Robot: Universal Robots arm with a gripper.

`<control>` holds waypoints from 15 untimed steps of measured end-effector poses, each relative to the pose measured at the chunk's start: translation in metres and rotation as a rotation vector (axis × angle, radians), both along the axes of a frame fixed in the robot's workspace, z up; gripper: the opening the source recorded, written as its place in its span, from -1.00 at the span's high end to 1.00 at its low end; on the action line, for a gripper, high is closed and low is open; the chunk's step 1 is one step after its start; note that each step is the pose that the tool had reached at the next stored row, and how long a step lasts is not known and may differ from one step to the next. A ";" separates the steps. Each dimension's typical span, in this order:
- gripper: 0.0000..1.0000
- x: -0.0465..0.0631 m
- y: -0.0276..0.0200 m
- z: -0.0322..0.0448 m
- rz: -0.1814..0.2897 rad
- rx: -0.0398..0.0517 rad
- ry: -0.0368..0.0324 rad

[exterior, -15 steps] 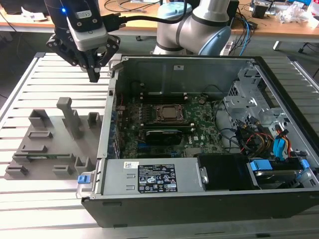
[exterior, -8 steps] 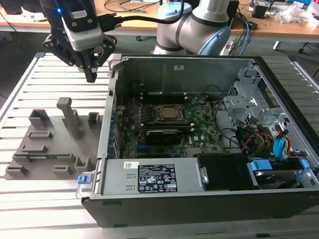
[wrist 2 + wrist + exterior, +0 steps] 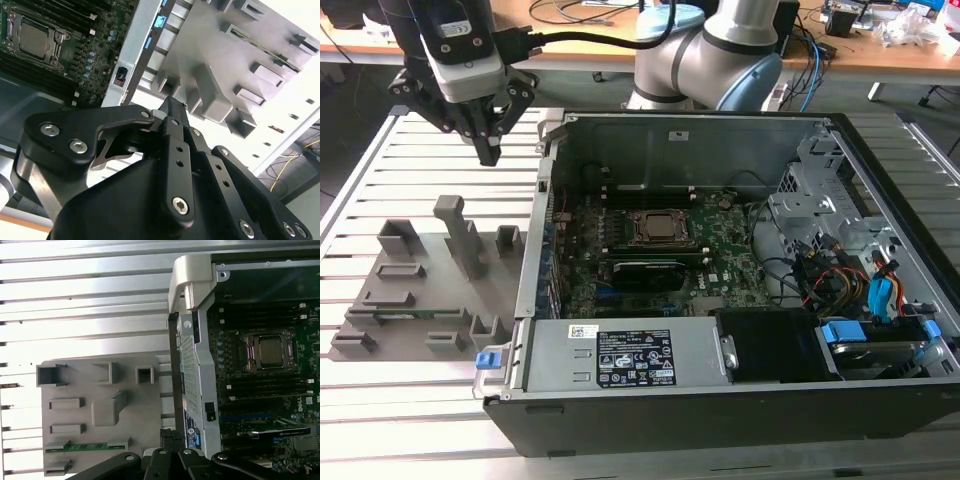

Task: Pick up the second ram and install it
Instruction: 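Reach for the second ram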

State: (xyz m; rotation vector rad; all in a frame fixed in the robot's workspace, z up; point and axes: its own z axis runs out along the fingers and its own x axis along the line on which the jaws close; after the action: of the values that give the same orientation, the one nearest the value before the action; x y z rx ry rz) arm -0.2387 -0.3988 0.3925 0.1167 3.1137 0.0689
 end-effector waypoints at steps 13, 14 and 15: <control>0.80 -0.020 0.0000 -0.0001 0.000 0.0000 0.0000; 0.80 -0.021 0.0000 -0.0001 0.000 0.0000 0.0000; 0.80 -0.022 0.0000 -0.0001 0.000 -0.0001 0.0001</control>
State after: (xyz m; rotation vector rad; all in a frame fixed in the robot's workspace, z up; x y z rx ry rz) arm -0.2605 -0.3988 0.3924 0.1167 3.1137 0.0688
